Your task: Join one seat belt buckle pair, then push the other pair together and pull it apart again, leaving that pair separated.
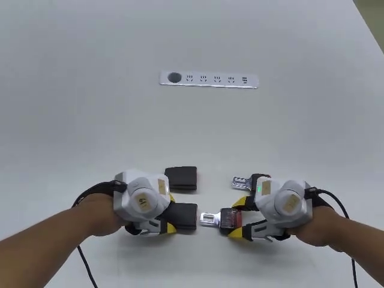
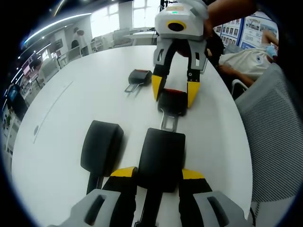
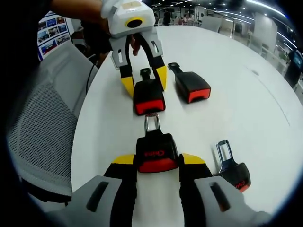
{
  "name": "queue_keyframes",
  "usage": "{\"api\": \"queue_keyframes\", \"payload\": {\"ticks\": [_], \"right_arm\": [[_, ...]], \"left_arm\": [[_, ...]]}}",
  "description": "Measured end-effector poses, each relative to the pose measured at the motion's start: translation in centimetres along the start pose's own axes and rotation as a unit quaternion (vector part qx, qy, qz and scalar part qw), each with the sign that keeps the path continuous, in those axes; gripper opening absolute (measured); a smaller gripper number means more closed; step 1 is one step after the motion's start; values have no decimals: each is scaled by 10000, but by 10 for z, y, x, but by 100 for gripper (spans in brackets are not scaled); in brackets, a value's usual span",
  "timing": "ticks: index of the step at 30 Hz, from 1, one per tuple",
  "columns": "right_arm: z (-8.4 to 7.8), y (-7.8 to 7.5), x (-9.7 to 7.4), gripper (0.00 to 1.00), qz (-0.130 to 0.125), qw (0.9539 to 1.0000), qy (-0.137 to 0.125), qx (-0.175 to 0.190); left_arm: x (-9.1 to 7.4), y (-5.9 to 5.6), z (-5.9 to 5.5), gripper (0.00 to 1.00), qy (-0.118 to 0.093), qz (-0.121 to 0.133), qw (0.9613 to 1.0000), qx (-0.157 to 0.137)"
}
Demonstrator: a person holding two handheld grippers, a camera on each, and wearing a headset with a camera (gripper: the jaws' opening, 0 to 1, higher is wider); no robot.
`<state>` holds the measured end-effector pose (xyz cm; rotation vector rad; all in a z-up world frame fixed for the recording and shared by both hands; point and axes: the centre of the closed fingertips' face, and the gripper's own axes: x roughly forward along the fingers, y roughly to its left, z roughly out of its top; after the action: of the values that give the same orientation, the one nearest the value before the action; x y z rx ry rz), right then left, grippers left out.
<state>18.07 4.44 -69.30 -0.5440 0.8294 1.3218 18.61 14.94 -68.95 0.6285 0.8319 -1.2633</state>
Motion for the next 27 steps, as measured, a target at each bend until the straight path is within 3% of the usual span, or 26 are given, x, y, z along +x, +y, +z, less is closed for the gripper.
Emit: {"api": "queue_keyframes", "payload": {"ticks": [14,15,17,27], "right_arm": [[20,4,15,34,130,9997,-197,61],[17,1,14,34,84,9997,-99,-227],[18,5,13,34,121,9998,-152,-57],[19,5,14,33,3,9996,-289,-63]], "left_arm": [[-1,-1,1,35,-26,22,10000,15],[-2,-2,2,35,-36,17,10000,27],[-1,-2,2,35,-53,15,10000,29],[0,-1,1,34,-69,41,10000,18]]}}
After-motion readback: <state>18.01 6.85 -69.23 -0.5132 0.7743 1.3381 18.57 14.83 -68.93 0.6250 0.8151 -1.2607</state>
